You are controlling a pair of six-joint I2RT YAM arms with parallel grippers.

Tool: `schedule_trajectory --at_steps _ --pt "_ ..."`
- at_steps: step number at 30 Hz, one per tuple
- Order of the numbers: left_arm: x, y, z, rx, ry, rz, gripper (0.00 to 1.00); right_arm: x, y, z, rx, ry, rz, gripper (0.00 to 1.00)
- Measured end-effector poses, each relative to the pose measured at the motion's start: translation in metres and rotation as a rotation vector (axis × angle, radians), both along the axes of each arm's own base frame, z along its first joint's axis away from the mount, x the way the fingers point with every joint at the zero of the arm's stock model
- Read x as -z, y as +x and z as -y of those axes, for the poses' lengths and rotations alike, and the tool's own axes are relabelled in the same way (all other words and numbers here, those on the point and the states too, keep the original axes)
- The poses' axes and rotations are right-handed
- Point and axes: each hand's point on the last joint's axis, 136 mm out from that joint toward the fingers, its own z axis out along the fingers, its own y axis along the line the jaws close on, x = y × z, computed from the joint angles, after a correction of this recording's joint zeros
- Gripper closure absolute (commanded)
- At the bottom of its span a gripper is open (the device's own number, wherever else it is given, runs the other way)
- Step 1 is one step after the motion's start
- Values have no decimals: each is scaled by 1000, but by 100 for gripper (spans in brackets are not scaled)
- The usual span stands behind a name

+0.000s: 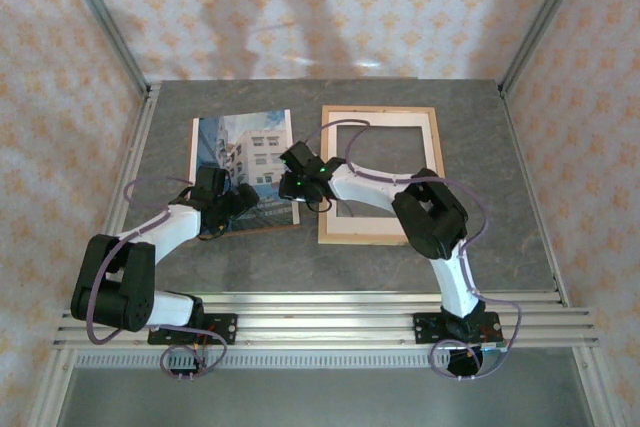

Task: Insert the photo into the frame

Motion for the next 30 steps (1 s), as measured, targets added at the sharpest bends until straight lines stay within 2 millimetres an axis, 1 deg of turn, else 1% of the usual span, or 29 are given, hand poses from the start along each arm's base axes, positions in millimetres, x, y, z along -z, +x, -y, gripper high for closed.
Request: schedule_trajectory --at_steps 7,9,13,17,22,30 --pt "1 0 0 1 0 2 0 3 4 0 20 -11 8 57" --pt "1 0 0 1 0 4 0 7 8 2 31 -28 14 55" --pt "1 0 0 0 -1 9 0 17 12 4 43 -62 12 55" --pt "1 1 1 2 -4 13 0 27 10 3 37 -68 -5 57" --pt "0 2 1 2 -5 15 0 25 10 -5 23 -40 -6 60" --pt "1 2 1 2 -4 12 0 25 10 -4 21 -27 7 61"
